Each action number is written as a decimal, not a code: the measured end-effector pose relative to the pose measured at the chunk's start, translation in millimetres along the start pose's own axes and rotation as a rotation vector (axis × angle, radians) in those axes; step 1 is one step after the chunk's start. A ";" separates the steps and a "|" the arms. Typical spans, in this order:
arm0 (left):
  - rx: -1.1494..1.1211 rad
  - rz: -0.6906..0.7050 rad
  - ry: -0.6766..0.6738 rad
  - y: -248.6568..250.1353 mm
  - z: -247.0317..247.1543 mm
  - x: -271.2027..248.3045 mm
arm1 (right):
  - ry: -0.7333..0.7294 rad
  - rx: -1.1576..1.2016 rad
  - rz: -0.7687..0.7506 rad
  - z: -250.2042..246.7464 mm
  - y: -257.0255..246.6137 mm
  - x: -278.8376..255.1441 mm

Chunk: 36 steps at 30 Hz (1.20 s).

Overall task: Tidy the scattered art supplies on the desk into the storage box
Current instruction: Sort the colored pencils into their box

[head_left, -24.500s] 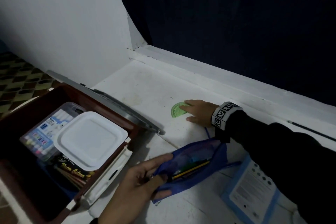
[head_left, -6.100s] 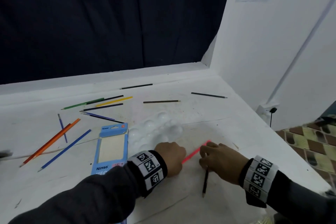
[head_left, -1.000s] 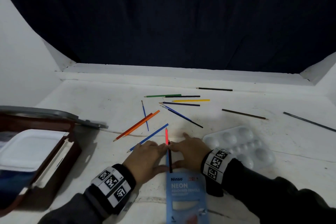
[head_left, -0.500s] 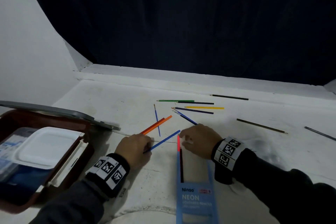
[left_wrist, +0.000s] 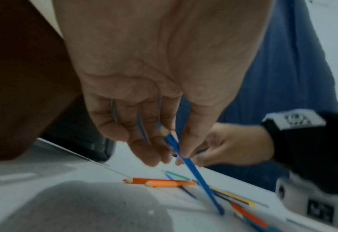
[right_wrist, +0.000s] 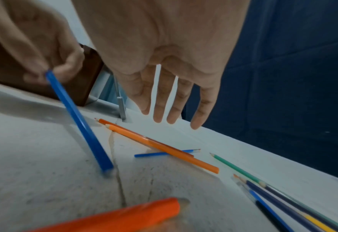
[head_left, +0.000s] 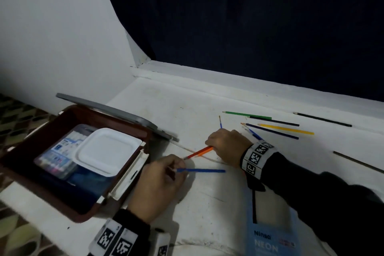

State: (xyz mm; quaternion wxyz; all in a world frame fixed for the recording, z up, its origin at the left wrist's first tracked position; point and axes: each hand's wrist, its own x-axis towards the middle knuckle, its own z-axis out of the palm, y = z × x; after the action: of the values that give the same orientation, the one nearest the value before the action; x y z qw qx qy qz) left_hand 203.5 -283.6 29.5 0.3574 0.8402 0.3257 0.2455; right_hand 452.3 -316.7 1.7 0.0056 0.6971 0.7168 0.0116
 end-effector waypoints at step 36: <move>-0.505 0.115 -0.256 103.0 110.2 72.8 | 0.302 0.619 0.679 -39.3 5.2 -191.9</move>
State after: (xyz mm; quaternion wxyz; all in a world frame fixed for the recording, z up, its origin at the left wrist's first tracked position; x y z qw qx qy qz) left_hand 361.5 -334.4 52.1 0.5790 0.7658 0.1582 0.2308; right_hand 461.9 -508.7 39.6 -0.3104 0.8513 0.4111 -0.1000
